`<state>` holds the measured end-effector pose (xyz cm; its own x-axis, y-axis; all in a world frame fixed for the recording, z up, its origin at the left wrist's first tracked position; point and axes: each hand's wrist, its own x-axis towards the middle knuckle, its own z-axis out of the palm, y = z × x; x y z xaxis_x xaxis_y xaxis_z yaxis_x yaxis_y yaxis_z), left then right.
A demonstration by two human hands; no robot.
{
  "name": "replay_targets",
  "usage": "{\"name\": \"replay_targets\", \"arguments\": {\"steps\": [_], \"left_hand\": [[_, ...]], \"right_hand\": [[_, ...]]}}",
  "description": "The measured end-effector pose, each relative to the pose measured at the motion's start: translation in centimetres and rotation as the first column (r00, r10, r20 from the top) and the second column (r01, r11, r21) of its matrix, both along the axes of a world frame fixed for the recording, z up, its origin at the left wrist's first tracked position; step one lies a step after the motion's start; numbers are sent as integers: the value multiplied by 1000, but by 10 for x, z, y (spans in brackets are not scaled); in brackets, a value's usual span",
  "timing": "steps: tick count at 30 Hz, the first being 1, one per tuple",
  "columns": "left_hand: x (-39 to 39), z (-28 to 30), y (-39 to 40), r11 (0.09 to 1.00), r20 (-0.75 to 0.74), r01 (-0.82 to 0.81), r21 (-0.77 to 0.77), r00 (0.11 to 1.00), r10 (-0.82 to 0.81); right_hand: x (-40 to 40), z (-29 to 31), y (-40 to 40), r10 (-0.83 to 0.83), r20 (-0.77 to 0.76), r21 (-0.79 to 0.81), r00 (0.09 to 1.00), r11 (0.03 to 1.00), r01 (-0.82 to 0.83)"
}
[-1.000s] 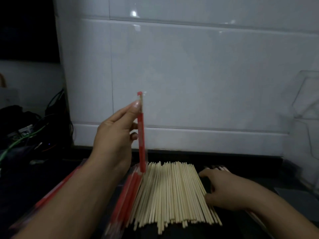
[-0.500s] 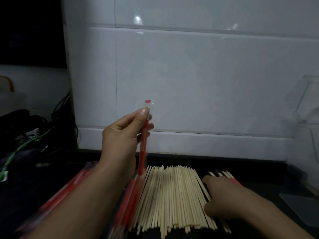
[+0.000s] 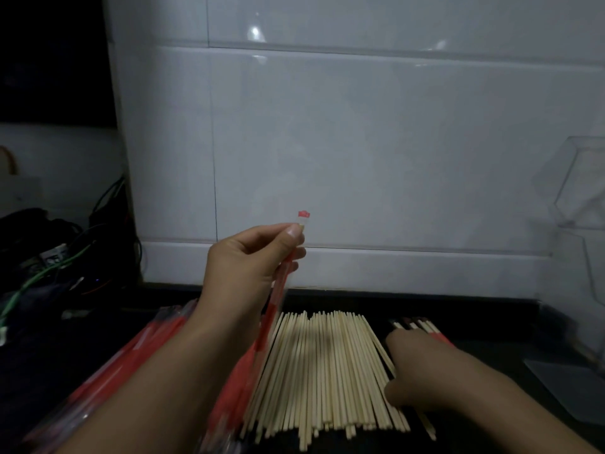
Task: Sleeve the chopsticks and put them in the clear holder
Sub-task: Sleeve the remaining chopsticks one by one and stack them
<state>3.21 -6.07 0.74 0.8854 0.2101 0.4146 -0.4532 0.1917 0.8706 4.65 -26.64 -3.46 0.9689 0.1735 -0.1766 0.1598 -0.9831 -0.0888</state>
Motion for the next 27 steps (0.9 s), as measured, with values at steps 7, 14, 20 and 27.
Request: {"name": "replay_targets", "arguments": {"steps": [7,14,20,27], "left_hand": [[-6,3,-2,995,63,-37,95,998,32],[-8,3,-3,984,56,-10,176,998,0],[-8,-5,-10,960,17,53,275,998,-60],[-7,-13,-24,912,-11,110,396,993,-115]], "right_hand": [[0,3,-8,-5,-43,144,999,989,11],[-4,34,-30,-138,125,943,982,324,-75],[-11,42,-20,-219,256,926,942,-224,-303],[-8,48,-26,-407,240,811,881,-415,-413]]}}
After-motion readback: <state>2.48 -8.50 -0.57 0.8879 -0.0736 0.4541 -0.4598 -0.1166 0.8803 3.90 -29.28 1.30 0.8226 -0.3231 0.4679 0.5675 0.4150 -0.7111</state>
